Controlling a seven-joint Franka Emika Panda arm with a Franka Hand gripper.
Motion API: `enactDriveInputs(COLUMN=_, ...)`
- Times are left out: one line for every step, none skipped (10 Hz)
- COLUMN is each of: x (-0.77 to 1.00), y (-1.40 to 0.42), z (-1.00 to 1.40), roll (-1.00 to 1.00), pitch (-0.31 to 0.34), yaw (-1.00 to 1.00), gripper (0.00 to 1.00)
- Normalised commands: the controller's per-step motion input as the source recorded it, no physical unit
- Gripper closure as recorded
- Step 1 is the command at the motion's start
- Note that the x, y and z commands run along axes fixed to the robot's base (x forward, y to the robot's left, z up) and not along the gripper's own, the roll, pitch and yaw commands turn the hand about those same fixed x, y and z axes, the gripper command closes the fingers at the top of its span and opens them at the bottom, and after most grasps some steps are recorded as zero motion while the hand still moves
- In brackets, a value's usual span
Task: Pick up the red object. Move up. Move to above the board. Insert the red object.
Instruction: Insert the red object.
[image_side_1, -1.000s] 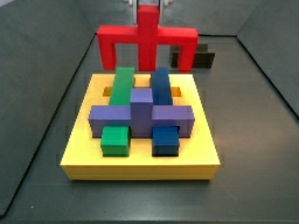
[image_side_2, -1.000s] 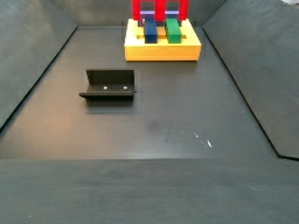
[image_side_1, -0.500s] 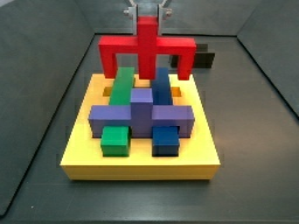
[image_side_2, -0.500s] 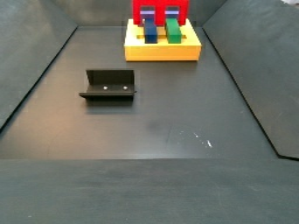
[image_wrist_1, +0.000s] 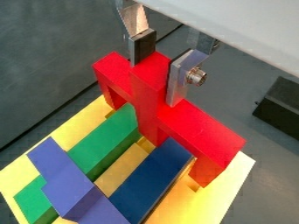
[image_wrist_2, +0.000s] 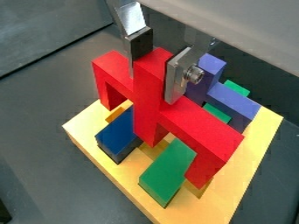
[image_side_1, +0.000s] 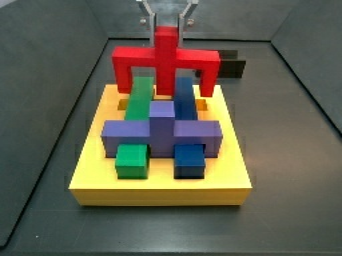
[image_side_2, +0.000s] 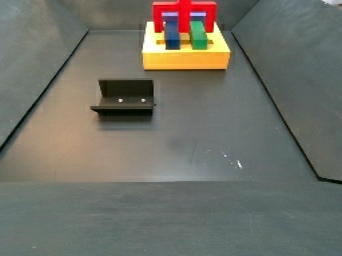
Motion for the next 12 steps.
enactDriveInputs(x=-0.02, y=-0.01, z=0.0, roll=0.0, pitch=-0.03, yaw=0.01, gripper=1.0)
enactDriveInputs(x=0.0, y=0.0, z=0.0, roll=0.0, pitch=-0.06, yaw=0.01, gripper=1.0)
enactDriveInputs(x=-0.01, y=0.0, z=-0.03, roll=0.0, pitch=-0.073, yaw=0.01, gripper=1.0)
enactDriveInputs(x=-0.04, y=0.0, z=-0.01, roll=0.0, pitch=-0.066, yaw=0.0, gripper=1.0)
enactDriveInputs(x=-0.13, y=0.0, z=0.0, roll=0.0, pitch=-0.083, yaw=0.0, gripper=1.0)
enactDriveInputs(x=-0.08, y=-0.01, z=0.0, roll=0.0, pitch=-0.083, yaw=0.0, gripper=1.0)
enactDriveInputs(x=-0.08, y=0.0, z=-0.05, roll=0.01, pitch=-0.096, yaw=0.0, gripper=1.0)
enactDriveInputs(x=-0.08, y=0.0, z=-0.05, roll=0.03, pitch=-0.1, yaw=0.01, gripper=1.0)
enactDriveInputs(x=0.0, y=-0.03, z=-0.11, roll=0.03, pitch=-0.073, yaw=0.05, gripper=1.0)
enactDriveInputs(x=0.04, y=-0.01, z=-0.14, roll=0.04, pitch=-0.059, yaw=0.05, gripper=1.0)
enactDriveInputs(x=0.01, y=-0.02, z=-0.13, roll=0.05, pitch=-0.051, yaw=0.04, gripper=1.0)
enactDriveInputs(x=0.0, y=-0.03, z=-0.14, roll=0.06, pitch=-0.066, yaw=0.03, gripper=1.0)
